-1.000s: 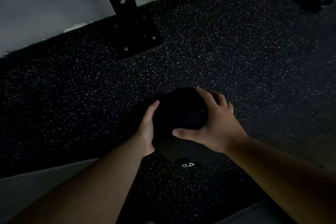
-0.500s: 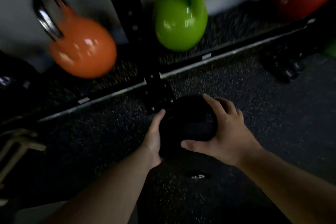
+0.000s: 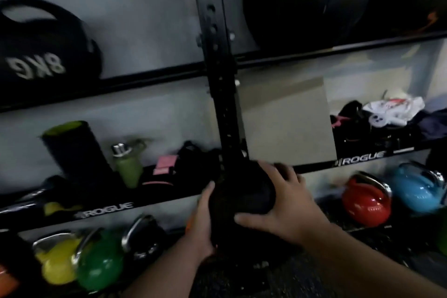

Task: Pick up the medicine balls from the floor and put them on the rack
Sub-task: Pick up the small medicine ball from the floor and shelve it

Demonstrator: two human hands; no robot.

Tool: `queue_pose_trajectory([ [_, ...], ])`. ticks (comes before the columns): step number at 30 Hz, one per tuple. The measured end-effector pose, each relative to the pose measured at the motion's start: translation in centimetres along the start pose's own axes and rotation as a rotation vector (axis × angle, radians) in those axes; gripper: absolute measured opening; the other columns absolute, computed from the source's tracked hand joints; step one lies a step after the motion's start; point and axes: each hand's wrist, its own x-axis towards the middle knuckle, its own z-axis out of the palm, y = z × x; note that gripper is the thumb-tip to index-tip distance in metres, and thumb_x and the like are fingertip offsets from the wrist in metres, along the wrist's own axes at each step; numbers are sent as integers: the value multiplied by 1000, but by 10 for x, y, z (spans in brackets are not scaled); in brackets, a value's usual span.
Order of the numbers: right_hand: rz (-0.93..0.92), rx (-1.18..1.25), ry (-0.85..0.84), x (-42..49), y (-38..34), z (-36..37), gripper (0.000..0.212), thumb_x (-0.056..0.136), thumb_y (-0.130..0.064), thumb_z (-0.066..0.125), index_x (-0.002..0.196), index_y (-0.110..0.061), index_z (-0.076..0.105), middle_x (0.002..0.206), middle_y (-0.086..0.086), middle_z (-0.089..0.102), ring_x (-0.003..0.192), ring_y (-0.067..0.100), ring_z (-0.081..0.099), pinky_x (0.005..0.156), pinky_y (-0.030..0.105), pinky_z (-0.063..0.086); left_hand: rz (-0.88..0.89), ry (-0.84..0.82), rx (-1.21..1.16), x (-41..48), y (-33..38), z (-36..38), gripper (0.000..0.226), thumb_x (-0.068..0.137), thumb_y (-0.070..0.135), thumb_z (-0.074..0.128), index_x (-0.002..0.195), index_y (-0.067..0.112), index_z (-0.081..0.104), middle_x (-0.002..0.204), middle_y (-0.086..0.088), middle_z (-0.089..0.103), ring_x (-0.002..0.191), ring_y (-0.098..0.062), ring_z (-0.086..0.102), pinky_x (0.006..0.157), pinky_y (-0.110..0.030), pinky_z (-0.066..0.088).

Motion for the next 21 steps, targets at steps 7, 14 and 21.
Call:
queue_pose_trajectory([
  [7,-214,74,141,-4,-169,-131,138,38,-99,61,159,-48,17,161,1,28,147,33,26,119,54,36,290,-22,57,-152,170,30,68,100,64,43,126,10,77,109,-19,82,86,-33,81,81,-39,60],
  [14,-365,87,206,4,-297,-204,129,42,-96,65,155,-52,20,163,-2,22,149,34,22,117,61,36,542,-19,41,-241,297,33,62,102,59,48,132,11,74,126,-21,77,107,-36,75,91,-44,58],
  [21,-422,69,287,38,-373,-225,126,53,-87,78,158,-52,16,164,-3,21,151,32,19,116,62,37,639,-77,91,-257,382,13,67,97,69,51,128,16,78,122,-17,80,113,-37,75,92,-46,60],
])
